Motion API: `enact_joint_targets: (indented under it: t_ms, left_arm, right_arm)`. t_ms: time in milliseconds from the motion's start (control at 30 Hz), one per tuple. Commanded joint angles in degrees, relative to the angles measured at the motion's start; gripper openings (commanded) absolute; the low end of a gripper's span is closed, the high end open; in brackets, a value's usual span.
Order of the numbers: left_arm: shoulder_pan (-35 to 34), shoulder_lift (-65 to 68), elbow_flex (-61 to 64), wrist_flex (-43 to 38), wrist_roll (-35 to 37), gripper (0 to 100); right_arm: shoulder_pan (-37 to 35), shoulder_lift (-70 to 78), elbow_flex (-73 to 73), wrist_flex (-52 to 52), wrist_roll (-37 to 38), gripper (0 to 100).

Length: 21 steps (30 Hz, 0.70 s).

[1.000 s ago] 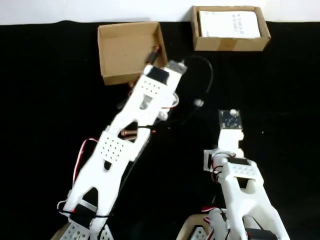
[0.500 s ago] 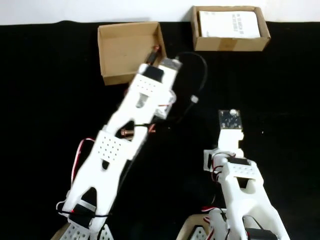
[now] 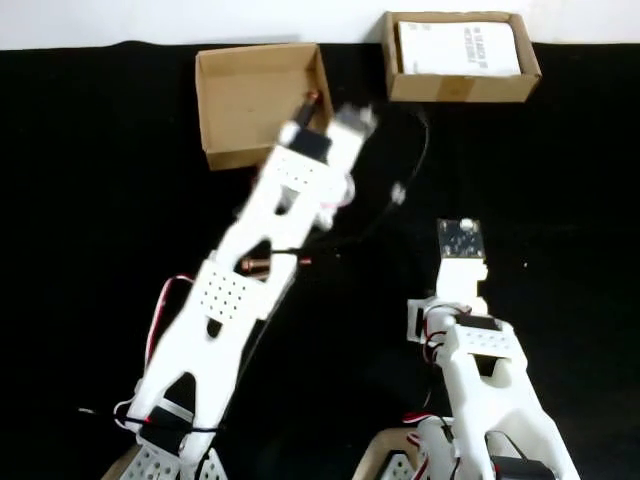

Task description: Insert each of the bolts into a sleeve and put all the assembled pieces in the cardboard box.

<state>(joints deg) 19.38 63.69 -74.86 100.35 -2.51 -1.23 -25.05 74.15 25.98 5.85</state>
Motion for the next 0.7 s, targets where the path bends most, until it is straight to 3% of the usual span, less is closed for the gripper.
enact_joint_targets:
  t_ms: [0, 67, 200, 333, 500, 667]
  left_arm:
    - [0.57, -12.26, -6.02, 0.88, -1.05, 1]
    - [1.01, -17.80, -3.38, 1.05, -1.05, 1]
    - [2.77, -32.22, 8.84, 1.05, -2.46, 1]
    - [4.26, -50.86, 23.43, 0.62, -3.60, 1]
    - [3.91, -73.54, 41.98, 0.53, -3.60, 1]
    - [3.82, -96.66, 64.57, -7.12, -3.43, 1]
  right_arm:
    - [0.84, -0.48, 0.13, -0.48, -0.26, 0.7]
    - [0.84, -2.68, -0.84, 0.92, -0.26, 0.7]
    - [0.84, -14.11, -4.53, 14.73, -0.26, 0.7]
    - [0.92, -31.60, -9.19, 27.12, -0.26, 0.7]
    - [0.57, -54.81, -11.74, 35.03, -0.26, 0.7]
    - [-0.40, -76.09, -11.03, 42.15, -0.26, 0.7]
